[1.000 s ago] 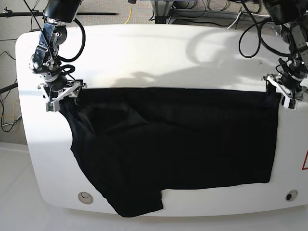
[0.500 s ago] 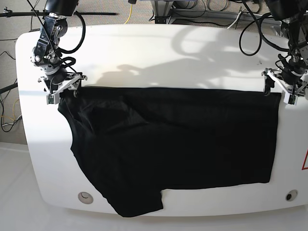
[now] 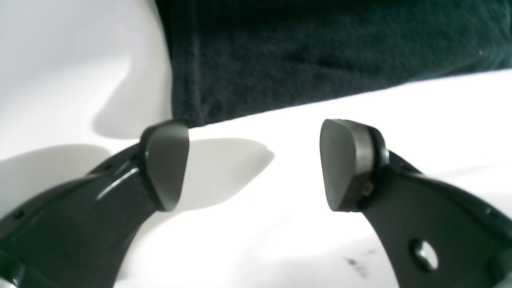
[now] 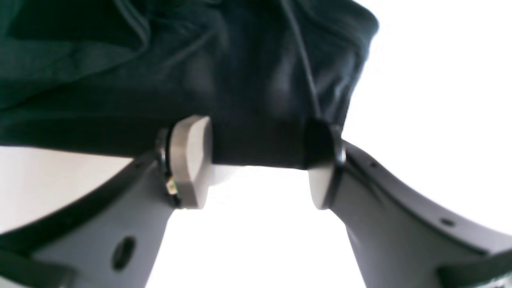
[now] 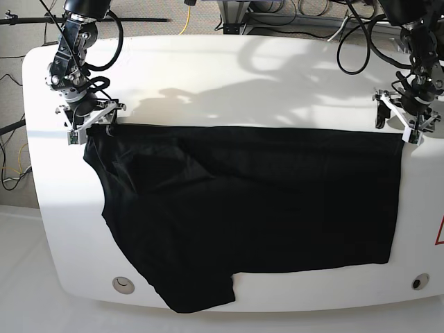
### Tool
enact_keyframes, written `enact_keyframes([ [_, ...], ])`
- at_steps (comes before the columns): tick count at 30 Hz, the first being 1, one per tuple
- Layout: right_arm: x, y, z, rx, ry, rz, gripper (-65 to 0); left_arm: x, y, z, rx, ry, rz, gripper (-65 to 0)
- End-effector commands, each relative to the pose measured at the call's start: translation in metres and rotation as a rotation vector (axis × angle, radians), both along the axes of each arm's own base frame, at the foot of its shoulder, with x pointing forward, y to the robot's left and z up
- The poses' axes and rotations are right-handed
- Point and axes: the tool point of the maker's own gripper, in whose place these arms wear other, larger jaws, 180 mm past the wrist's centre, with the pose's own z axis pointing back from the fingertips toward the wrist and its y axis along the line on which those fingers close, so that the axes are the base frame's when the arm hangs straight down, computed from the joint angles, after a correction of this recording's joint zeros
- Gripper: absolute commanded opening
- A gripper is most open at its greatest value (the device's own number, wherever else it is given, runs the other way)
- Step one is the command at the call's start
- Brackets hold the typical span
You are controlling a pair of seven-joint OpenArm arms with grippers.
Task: Fold the T-shirt properly
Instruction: 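Pull the gripped edge back toward the robot, stretching the shirt flat, then hold the shirt edge with both grippers, adjusting the left gripper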
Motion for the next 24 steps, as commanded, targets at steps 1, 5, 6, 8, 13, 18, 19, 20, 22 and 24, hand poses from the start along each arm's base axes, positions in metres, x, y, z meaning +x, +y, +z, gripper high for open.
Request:
enact_keyframes([
  [1,0.010,-0.010,0.015,-0.015,-0.062,-0.013,-29.3,0.007,0.005,0.014,0.019,-0.047,-0.008,-18.8],
  [5,0.011,-0.017,0.016,-0.014,-0.073,-0.037,-29.3,0.008,0.003,0.014,0.019,-0.049,-0.019,-19.3],
  [6,0.012,-0.020,0.017,-0.013,-0.076,-0.045,-29.3,0.008,0.002,0.014,0.018,-0.050,-0.023,-19.4],
  [8,0.015,-0.030,0.018,-0.009,-0.091,-0.077,-29.3,0.006,-0.001,0.005,0.014,-0.022,-0.031,-18.8],
  [13,0.018,-0.035,0.016,-0.001,-0.088,-0.094,-29.5,0.006,-0.002,-0.001,0.001,-0.005,-0.029,-18.7],
  [18,0.016,-0.032,0.005,0.014,-0.059,-0.092,-30.8,0.004,-0.001,-0.012,-0.024,0.020,-0.022,-18.4],
  [19,0.016,-0.030,0.001,0.022,-0.052,-0.088,-31.5,0.005,-0.001,-0.015,-0.033,0.027,-0.019,-18.4],
  [20,0.015,-0.028,-0.003,0.029,-0.045,-0.085,-32.2,0.006,-0.001,-0.019,-0.042,0.034,-0.014,-18.3],
  [22,0.013,-0.027,-0.009,0.039,-0.031,-0.088,-35.5,0.004,0.000,-0.025,-0.051,0.053,-0.009,-18.2],
  [24,0.011,-0.027,-0.015,0.047,-0.018,-0.089,-40.3,0.001,0.000,-0.032,-0.061,0.071,-0.003,-18.3],
])
